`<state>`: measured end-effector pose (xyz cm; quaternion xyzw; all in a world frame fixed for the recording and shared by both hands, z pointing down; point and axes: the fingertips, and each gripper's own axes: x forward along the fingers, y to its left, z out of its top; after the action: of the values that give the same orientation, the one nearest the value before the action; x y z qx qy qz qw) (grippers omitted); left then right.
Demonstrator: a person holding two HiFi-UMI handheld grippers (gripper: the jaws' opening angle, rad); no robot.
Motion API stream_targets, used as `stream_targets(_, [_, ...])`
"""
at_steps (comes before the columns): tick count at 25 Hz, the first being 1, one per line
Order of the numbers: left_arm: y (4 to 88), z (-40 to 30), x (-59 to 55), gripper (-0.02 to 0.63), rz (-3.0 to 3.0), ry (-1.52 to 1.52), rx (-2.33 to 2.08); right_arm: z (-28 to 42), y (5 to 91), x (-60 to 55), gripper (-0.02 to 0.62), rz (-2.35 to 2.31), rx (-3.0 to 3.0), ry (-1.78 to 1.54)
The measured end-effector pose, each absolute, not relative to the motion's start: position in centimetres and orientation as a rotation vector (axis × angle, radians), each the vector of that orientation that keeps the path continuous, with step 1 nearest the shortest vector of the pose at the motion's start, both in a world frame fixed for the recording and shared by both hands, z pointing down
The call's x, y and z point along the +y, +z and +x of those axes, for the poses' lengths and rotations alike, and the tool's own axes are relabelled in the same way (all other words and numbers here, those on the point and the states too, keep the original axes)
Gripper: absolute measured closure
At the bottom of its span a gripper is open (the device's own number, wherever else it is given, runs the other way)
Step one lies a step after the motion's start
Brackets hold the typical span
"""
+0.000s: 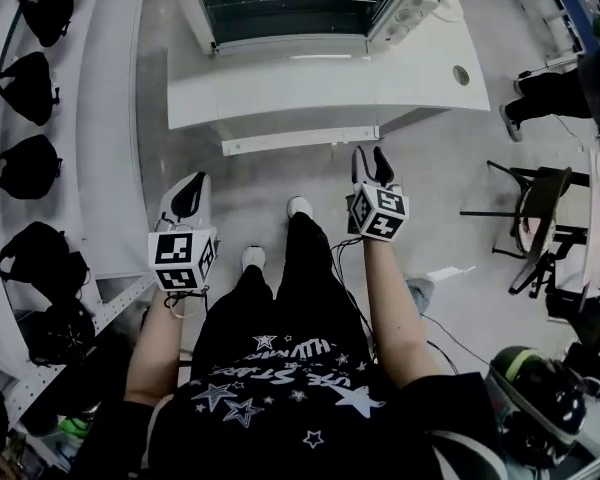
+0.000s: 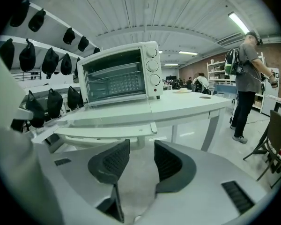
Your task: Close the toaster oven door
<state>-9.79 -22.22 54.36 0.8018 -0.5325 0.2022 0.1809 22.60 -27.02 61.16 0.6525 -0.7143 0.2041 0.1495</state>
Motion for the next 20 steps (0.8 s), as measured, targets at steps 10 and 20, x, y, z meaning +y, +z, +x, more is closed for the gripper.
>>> stream_targets(10, [56.0,-8.9,-22.6,0.584,2.213,0.615,-1.529,22.3,63.6,-29.5,0.442,1.813,-2.141,0.544])
stream_targets(20, [56.7,-8.6,-22.9,0.584,2.196,0.626,-1.534,22.3,62.9,-29.8,0.443,1.821,-2.260,0.451])
